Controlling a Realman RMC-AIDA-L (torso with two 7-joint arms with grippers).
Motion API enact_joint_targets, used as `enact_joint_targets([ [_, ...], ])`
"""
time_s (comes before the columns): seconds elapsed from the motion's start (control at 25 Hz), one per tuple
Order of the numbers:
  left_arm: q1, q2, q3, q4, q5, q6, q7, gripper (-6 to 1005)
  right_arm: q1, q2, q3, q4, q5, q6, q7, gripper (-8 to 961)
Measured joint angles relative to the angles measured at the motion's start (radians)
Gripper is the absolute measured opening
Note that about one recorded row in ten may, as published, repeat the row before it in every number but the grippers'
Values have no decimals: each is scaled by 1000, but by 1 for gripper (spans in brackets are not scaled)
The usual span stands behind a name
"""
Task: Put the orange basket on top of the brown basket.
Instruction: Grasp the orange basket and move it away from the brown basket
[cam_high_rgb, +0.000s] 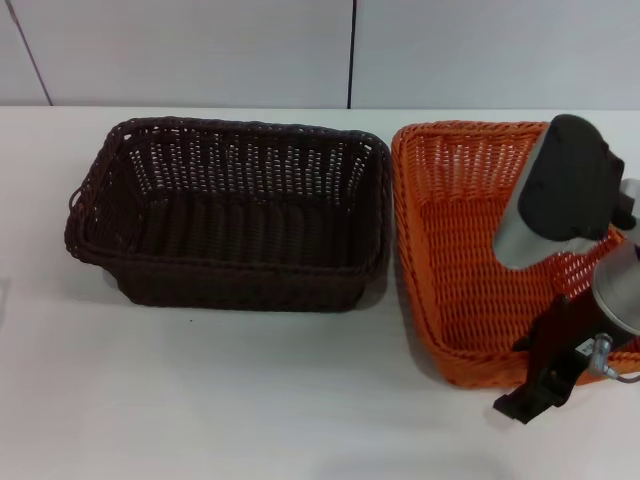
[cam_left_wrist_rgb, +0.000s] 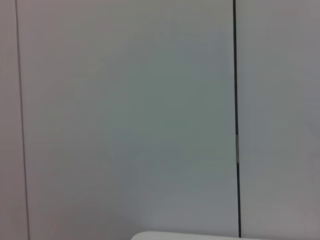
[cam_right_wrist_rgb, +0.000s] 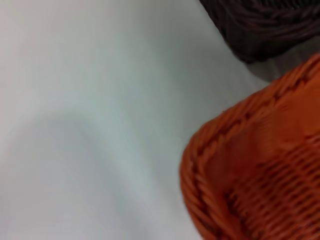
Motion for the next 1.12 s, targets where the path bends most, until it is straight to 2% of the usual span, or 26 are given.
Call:
enact_joint_targets([
  [0.08, 0, 0, 0, 1, 1, 7, 0, 793, 2, 1, -12, 22, -25, 34, 8, 750],
  [0.52, -2, 0, -2, 2, 2, 12, 4, 793, 0, 1, -35, 27, -29, 63, 10, 525],
  [0.6, -4, 0, -3, 4, 3, 17, 4, 793, -4, 1, -42, 10, -30, 63, 18, 401],
  [0.68, -5, 1, -4, 7, 3, 26, 4, 793, -15, 2, -50, -54, -35, 62, 53, 277],
  [0.84, -6, 2, -5, 11, 3, 40, 3, 793, -19, 2, -51, -141, -74, 50, 97, 192],
  [1.04, -6, 2, -8, 12, 3, 42, 1, 793, -12, 1, -52, -275, -125, 9, 144, 139],
  [1.08, -6, 2, -8, 12, 3, 42, 1, 793, -3, 1, -51, -336, -143, -10, 158, 139],
  [1.12, -7, 2, -8, 12, 3, 43, 1, 793, -3, 1, -51, -336, -143, -10, 158, 139],
])
